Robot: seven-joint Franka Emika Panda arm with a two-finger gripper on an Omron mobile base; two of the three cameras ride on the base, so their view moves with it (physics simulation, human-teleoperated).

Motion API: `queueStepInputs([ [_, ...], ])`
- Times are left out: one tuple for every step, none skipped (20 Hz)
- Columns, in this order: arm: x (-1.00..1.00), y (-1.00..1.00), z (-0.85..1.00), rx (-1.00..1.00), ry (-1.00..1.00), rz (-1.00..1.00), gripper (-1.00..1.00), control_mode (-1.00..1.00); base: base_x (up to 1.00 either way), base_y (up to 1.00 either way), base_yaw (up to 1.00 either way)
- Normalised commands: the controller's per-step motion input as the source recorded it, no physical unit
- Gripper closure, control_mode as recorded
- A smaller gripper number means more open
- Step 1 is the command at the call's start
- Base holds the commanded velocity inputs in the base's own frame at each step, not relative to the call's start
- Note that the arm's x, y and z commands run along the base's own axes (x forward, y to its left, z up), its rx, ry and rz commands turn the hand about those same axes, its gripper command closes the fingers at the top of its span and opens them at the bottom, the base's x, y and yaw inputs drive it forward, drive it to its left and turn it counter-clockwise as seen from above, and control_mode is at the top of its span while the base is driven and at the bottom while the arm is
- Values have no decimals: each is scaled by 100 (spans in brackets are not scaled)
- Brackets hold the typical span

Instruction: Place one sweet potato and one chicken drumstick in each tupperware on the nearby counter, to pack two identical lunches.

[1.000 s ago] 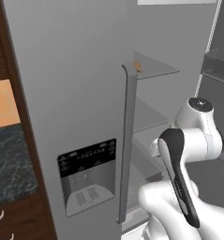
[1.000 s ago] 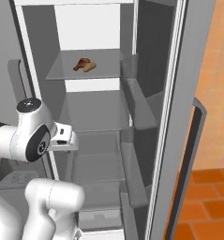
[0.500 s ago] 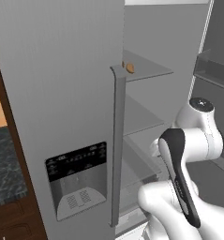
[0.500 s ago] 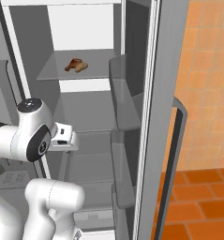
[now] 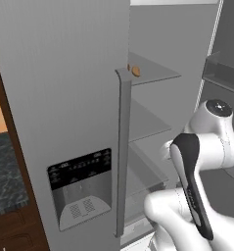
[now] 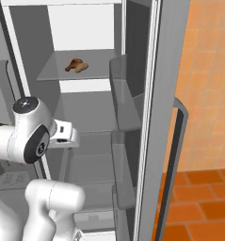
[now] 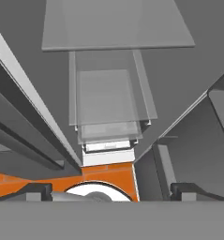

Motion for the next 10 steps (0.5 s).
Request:
queueStepInputs([
  [19,-25,27,0,-25,0,-100,-100,0,0,0],
  [32,-33,36,0,-24,0,-100,-100,0,0,0],
  [49,-13,78,0,-21,0,-100,-100,0,0,0],
  [47,-6,81,6,-21,-1,-100,-100,0,0,0],
  [39,0,97,14,-15,0,-100,-100,0,0,0],
  [36,0,100,13,-18,-2,-100,-100,0,0,0],
  [40,0,100,14,-17,-1,-100,-100,0,0,0],
  [41,2,100,14,-13,-1,-100,-100,0,0,0],
  [58,4,100,14,-7,0,-100,-100,0,0,0],
  [57,4,100,15,-3,0,-100,-100,0,0,0],
])
